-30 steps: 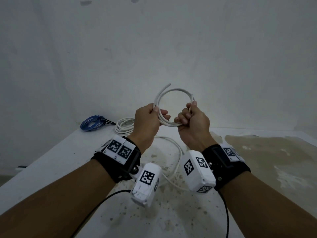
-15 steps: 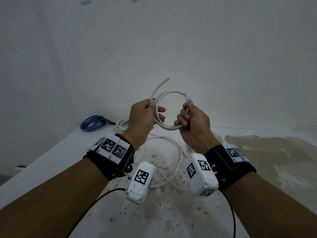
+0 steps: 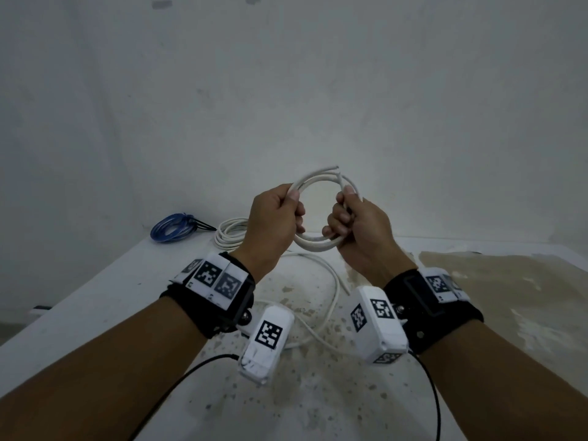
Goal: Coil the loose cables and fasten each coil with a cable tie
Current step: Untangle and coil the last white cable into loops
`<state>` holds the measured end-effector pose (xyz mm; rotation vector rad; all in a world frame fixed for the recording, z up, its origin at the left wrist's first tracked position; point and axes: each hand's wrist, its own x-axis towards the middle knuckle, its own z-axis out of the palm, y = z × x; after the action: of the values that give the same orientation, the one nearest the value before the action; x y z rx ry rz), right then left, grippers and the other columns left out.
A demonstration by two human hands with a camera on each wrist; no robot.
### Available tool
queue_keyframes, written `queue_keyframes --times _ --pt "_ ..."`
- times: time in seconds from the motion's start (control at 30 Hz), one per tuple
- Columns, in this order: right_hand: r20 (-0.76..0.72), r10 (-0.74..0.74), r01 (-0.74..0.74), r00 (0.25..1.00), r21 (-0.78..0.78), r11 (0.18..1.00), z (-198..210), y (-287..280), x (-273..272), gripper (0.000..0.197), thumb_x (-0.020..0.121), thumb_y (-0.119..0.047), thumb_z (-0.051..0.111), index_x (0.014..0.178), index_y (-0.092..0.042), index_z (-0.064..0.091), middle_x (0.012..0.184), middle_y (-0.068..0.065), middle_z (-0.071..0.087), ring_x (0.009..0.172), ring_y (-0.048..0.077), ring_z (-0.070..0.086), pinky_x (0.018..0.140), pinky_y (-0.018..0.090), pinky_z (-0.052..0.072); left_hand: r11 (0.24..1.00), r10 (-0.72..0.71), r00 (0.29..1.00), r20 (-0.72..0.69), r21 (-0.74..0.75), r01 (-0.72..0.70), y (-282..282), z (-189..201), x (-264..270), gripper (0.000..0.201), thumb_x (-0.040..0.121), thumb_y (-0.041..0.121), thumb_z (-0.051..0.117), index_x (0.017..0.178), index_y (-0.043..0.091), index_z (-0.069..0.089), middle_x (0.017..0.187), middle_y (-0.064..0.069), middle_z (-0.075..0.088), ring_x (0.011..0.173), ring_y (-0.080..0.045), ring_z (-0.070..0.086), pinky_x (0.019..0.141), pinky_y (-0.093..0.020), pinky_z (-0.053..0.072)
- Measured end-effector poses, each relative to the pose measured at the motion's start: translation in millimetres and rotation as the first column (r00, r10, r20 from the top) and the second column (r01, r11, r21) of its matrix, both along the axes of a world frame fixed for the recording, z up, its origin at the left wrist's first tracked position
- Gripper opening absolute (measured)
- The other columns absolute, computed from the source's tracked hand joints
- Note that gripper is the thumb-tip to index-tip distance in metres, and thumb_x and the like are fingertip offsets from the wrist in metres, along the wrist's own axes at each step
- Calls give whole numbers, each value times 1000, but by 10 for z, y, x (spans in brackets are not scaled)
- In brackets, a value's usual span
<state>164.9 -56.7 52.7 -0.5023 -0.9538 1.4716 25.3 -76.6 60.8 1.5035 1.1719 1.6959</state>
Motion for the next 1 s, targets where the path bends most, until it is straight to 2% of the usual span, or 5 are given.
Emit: queue_keyframes --times 0.13,0.33,0.7,0.87,1.0 --pt "119 76 -83 990 61 995 94 41 127 28 103 -24 48 81 -9 53 53 0 37 43 14 33 53 30 45 1000 -2 998 64 -31 3 30 8 0 28 104 12 44 91 -5 62 66 -3 52 48 -12 44 50 -26 48" --pt "304 106 -133 947 68 989 58 50 215 28 103 -21 49 80 -8 56 54 1 33 44 14 31 52 30 45 996 -36 985 168 -79 50 63 -1 41 29 104 13 44 85 13 66 67 -2 52 47 -11 44 49 -26 47" --pt "162 275 -267 948 -70 961 259 122 345 28 102 -28 45 80 -13 53 54 -4 41 43 10 37 54 24 42 998 -61 997 -45 2 61 39 11 46 29 104 16 44 91 1 66 69 -2 61 48 -11 49 50 -27 50" --pt "356 191 -198 915 -18 980 256 118 309 29 104 -25 45 80 -10 53 56 -2 32 43 11 27 48 25 38 999 -51 999 16 -5 51 66 38 -22 23 104 16 45 105 15 68 72 -3 59 47 -12 51 52 -32 53" --pt "356 155 -165 922 -2 986 240 131 309 28 104 -27 47 81 -11 54 57 -3 29 41 9 25 44 22 34 994 -111 993 -43 -15 110 54 -42 7 26 104 16 44 96 21 69 72 0 62 49 -11 51 54 -32 51"
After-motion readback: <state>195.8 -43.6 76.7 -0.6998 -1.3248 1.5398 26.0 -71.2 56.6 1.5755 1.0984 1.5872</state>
